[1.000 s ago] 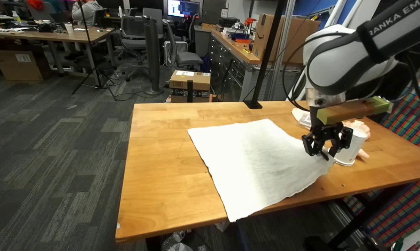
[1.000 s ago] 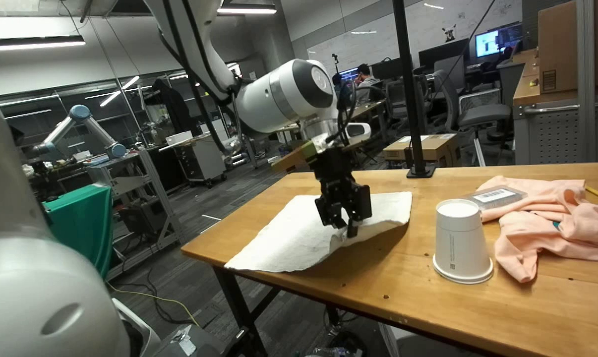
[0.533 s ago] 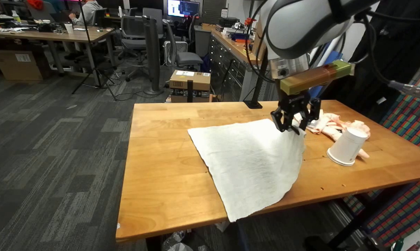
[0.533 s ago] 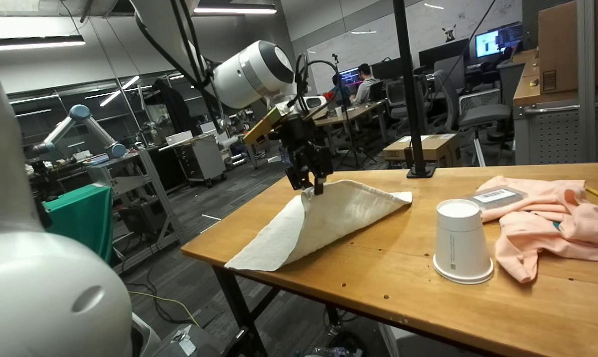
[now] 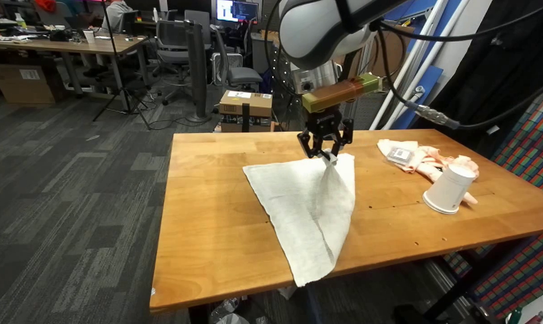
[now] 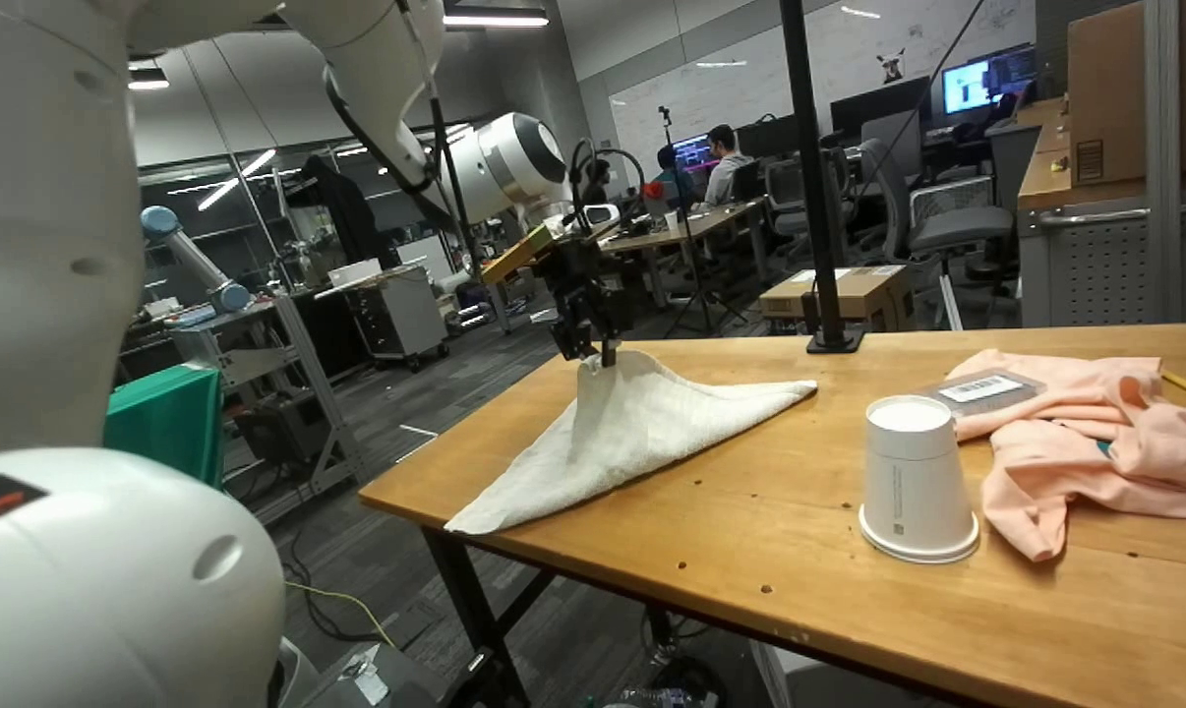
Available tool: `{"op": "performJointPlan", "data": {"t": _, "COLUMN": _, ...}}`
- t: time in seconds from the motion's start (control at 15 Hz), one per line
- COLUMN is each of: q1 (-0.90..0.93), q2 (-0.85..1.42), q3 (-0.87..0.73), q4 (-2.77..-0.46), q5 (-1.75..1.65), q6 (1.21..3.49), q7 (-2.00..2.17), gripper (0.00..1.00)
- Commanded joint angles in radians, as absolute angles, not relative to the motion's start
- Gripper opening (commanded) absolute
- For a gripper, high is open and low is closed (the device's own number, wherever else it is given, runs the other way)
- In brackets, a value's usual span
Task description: Fold the towel
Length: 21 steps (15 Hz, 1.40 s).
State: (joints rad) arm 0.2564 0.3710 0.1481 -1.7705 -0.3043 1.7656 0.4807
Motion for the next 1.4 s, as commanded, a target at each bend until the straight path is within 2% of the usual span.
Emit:
{"op": "performJointPlan", "data": {"t": 0.0, "q1": 0.294, "q2": 0.509, "q3": 0.137, "q4": -1.543, "q5": -0.273, "q6": 1.718, "q7": 0.452, "gripper": 0.07}}
{"op": "performJointPlan", "data": {"t": 0.6, "q1": 0.344, "q2": 0.689, "q3": 0.127, "q4": -1.191, "q5": -0.186, "q6": 1.588, "q7": 0.394, "gripper": 0.07}}
{"op": "performJointPlan", "data": {"t": 1.0, "q1": 0.382, "q2": 0.796, "q3": 0.128, "q4": -1.037, "q5": -0.171, "q6": 1.541, "q7": 0.352, "gripper": 0.09}}
{"op": "performJointPlan", "data": {"t": 1.07, "q1": 0.386, "q2": 0.809, "q3": 0.128, "q4": -1.017, "q5": -0.167, "q6": 1.536, "q7": 0.346, "gripper": 0.37}}
{"op": "performJointPlan", "data": {"t": 1.13, "q1": 0.390, "q2": 0.820, "q3": 0.129, "q4": -0.998, "q5": -0.160, "q6": 1.532, "q7": 0.340, "gripper": 0.38}}
{"op": "performJointPlan", "data": {"t": 1.33, "q1": 0.392, "q2": 0.838, "q3": 0.129, "q4": -0.959, "q5": -0.141, "q6": 1.521, "q7": 0.325, "gripper": 0.60}}
